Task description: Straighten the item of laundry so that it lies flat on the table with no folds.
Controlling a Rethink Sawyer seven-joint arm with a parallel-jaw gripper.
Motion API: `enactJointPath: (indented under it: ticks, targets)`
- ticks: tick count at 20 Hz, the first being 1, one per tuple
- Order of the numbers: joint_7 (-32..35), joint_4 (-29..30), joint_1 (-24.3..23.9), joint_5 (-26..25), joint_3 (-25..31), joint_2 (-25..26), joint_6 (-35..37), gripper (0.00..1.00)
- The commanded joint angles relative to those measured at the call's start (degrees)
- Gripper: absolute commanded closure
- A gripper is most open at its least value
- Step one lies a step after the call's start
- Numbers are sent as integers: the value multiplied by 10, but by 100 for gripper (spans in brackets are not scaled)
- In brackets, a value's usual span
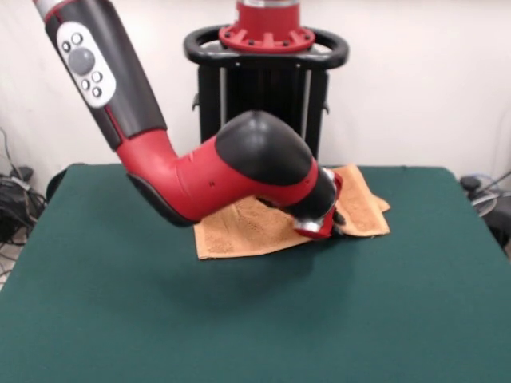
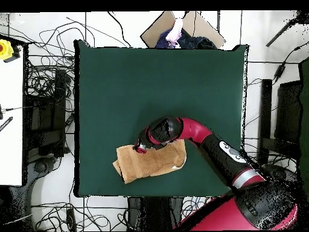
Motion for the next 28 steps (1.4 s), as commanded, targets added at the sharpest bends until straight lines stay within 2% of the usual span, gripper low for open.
enactJointPath:
  ticks: [1,7,11,15,28]
  targets:
    - [124,35,15,-10,-52,-78,-57,100]
    - [118,38,20,5,-62,-111,-57,100]
    - [32,-56,34,13,-69,-62,32,100]
    - [-15,-119,43,12,-70,-40,80,100]
    - [-134,-282,88,-34,-40,11,232,100]
